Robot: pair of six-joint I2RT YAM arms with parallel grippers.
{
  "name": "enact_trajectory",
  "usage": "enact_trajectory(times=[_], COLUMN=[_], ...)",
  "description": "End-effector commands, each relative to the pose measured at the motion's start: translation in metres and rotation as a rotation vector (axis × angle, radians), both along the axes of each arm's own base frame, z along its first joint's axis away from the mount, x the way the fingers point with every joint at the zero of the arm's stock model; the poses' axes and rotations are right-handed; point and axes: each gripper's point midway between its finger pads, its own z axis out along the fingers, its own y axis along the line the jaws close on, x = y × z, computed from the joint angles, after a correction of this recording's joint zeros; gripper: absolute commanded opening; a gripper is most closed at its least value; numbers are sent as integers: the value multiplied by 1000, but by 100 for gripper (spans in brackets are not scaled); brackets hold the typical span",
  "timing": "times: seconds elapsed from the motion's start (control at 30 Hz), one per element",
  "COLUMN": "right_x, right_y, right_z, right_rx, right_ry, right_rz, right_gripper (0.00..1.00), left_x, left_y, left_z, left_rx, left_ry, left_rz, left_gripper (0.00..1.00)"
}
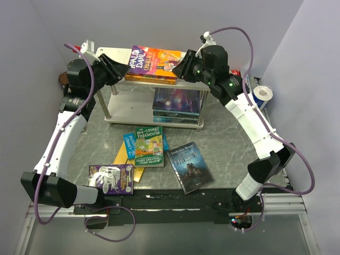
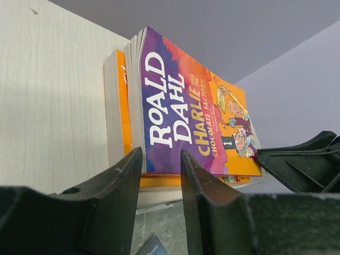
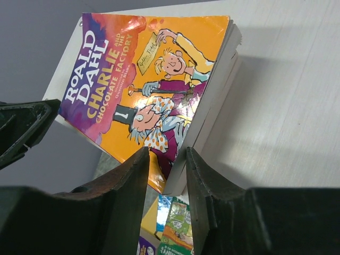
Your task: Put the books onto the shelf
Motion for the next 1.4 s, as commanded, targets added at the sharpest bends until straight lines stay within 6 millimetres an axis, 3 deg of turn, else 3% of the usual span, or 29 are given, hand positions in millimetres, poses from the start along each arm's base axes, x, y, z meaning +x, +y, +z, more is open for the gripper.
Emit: enact_trajectory(times=[0.0, 0.57, 0.73, 0.93, 1.03, 1.07, 1.1, 1.13, 1.17, 1.2, 1.23, 1.27, 1.3, 1.33, 1.37], right_x=[-6, -7, -7, -10, -19, -32, -38, -46, -70, -71, -82, -100, -102, -106, -120], right_y=[13, 14, 3, -19, -42, -53, -56, -59, -68, -63, -60, -63, -57, -55, -44], right_z=[26, 23, 21, 30, 42, 63, 49, 48, 64, 35, 25, 26, -11, -26, -37], right_rx=[44, 28, 5, 14, 28, 55, 45, 57, 115, 118, 131, 172, 160, 163, 189], right_ry=[-62, -58, -60, -67, -91, -145, -129, -141, -185, -168, -166, -183, -137, -116, -88], right_rz=[45, 38, -3, -62, -129, -142, -145, -143, -132, -114, -91, -69, -50, -43, 13], right_gripper=[41, 42, 54, 72, 82, 83, 83, 83, 83, 83, 82, 82, 81, 80, 79], left_x=[-10, -18, -19, -17, -23, -28, -40, -47, -51, -67, -73, -74, -89, -91, -98], left_y=[0, 5, 11, 34, 59, 64, 74, 84, 88, 93, 96, 95, 95, 93, 89], left_z=[19, 24, 27, 37, 43, 45, 54, 56, 39, 40, 31, -1, -10, -51, -68], left_rx=[-17, -13, 10, 55, 44, 33, 17, 3, 5, -14, -38, -25, -32, -20, -21], left_ry=[-49, -70, -84, -86, -62, -56, -75, -79, -40, -51, -27, 37, 49, 126, 152], left_rz=[-8, 6, 41, 158, 300, 327, 372, 424, 445, 464, 480, 481, 472, 465, 436], left_gripper=[40, 42, 53, 78, 81, 82, 82, 81, 81, 80, 79, 78, 77, 76, 76])
